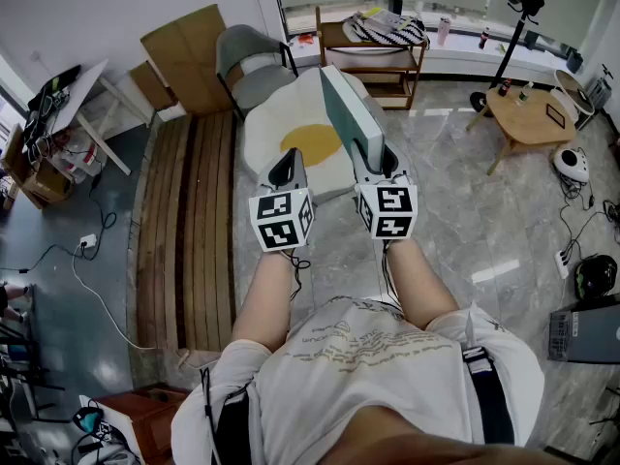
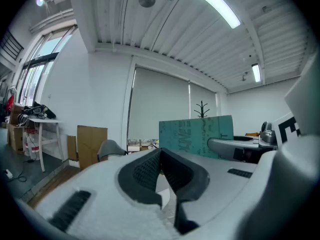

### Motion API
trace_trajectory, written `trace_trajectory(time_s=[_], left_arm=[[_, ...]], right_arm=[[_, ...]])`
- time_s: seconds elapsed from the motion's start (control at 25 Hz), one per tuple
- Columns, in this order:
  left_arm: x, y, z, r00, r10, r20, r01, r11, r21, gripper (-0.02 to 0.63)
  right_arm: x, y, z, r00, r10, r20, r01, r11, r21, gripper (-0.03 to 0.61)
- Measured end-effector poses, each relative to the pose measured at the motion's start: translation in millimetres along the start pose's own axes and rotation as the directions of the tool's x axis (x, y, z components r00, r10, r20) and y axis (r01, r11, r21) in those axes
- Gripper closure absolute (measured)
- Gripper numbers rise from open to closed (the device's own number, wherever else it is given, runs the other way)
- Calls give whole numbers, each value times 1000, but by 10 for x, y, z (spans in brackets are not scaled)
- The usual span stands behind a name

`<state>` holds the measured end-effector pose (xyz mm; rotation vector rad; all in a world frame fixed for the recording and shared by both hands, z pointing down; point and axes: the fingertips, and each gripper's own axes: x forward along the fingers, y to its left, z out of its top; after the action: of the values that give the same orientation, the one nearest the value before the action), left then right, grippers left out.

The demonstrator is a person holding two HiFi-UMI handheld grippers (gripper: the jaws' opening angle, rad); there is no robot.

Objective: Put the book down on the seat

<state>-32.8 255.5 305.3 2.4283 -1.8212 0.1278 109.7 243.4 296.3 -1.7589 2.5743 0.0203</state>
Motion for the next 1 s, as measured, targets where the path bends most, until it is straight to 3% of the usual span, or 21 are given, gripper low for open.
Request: trace_trajectory(time_s=[0.52, 1.0], left_arm=[[144, -319, 4, 1000, -19, -25, 20, 1000, 20, 594], [310, -794, -96, 998, 31, -52, -31, 999, 13, 594]], right_arm=[[-26, -230, -19, 999, 33, 6, -33, 999, 30, 405], [-143, -748, -3, 997, 76, 15, -77, 996, 39, 405]])
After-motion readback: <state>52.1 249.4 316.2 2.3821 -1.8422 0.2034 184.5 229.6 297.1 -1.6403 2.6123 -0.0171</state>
